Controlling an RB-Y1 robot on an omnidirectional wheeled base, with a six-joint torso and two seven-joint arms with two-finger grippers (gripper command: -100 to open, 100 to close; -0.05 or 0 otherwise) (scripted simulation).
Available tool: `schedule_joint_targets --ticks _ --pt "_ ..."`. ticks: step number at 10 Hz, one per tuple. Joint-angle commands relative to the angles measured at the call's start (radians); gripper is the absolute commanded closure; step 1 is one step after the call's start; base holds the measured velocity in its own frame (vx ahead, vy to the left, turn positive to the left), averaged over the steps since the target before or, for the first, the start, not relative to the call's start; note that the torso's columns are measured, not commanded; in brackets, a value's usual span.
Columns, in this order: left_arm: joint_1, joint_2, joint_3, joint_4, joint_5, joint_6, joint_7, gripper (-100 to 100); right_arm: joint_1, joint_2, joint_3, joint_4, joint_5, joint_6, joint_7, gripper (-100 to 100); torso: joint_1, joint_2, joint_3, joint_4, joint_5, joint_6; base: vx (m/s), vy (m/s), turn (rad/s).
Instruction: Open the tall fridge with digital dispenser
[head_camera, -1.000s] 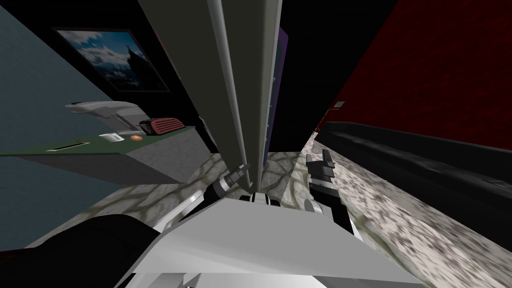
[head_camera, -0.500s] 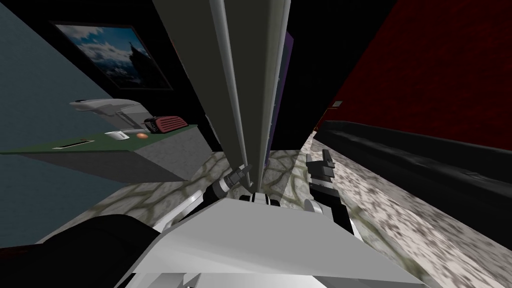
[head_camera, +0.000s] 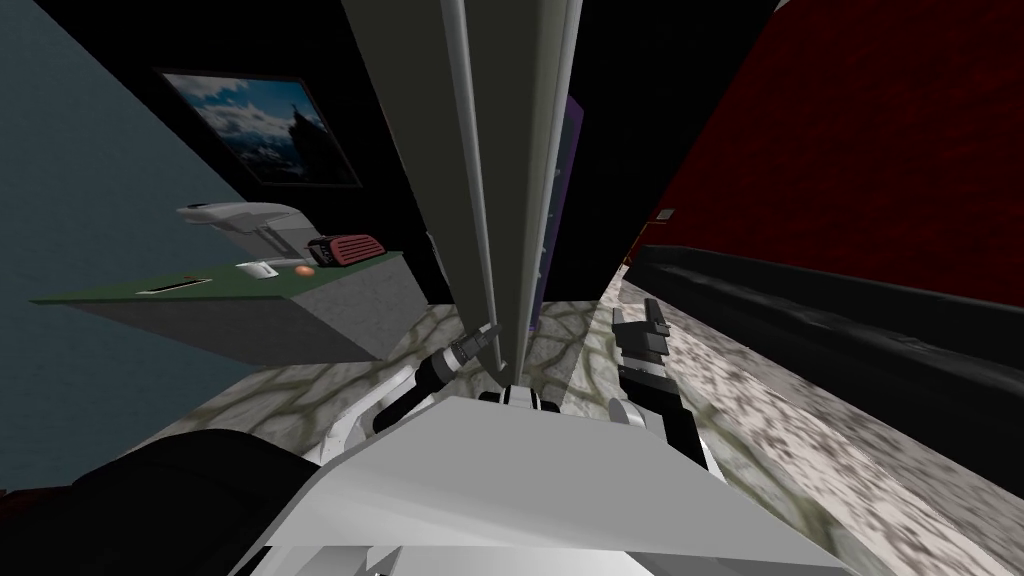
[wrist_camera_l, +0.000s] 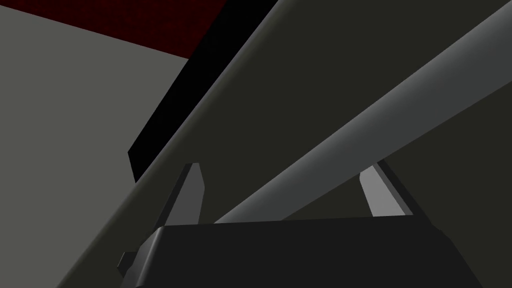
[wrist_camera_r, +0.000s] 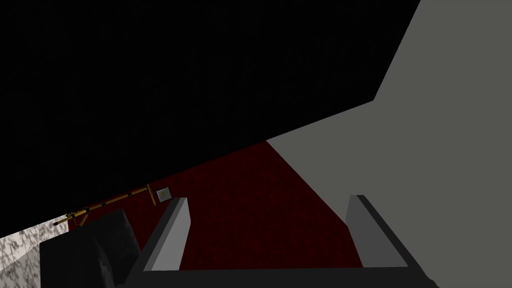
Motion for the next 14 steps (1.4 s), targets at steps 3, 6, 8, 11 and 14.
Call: schedule_joint_targets --ticks 3,6,8,11,14 --pt "-0.128 0.029 -0.027 0.146 0.006 -0.103 0.087 100 0.000 0.000 0.000 0.000 0.000 0.000 0.000 0 -0.006 -0.006 -0.002 -0.003 -0.001 0.003 -0.077 0.058 -0.009" --pt "-0.158 0.029 -0.027 0.213 0.006 -0.144 0.095 100 0.000 0.000 0.000 0.000 0.000 0.000 0.000 0 -0.003 -0.004 -0.001 -0.005 0.001 0.002 -0.069 0.044 -0.010" --pt "-0.158 0.029 -0.027 0.213 0.006 -0.144 0.095 100 0.000 0.000 0.000 0.000 0.000 0.000 0.000 0 -0.004 -0.009 -0.004 -0.008 0.001 0.004 0.008 -0.004 0.001" --pt "-0.251 0.047 -0.031 0.292 0.010 -0.197 0.149 100 0.000 0.000 0.000 0.000 0.000 0.000 0.000 0 0.005 -0.001 0.001 -0.007 0.004 0.003 -0.101 0.046 -0.040" --pt "-0.251 0.047 -0.031 0.325 0.010 -0.218 0.149 100 0.000 0.000 0.000 0.000 0.000 0.000 0.000 0 -0.004 -0.010 -0.004 -0.011 0.002 0.004 -0.033 0.032 0.016"
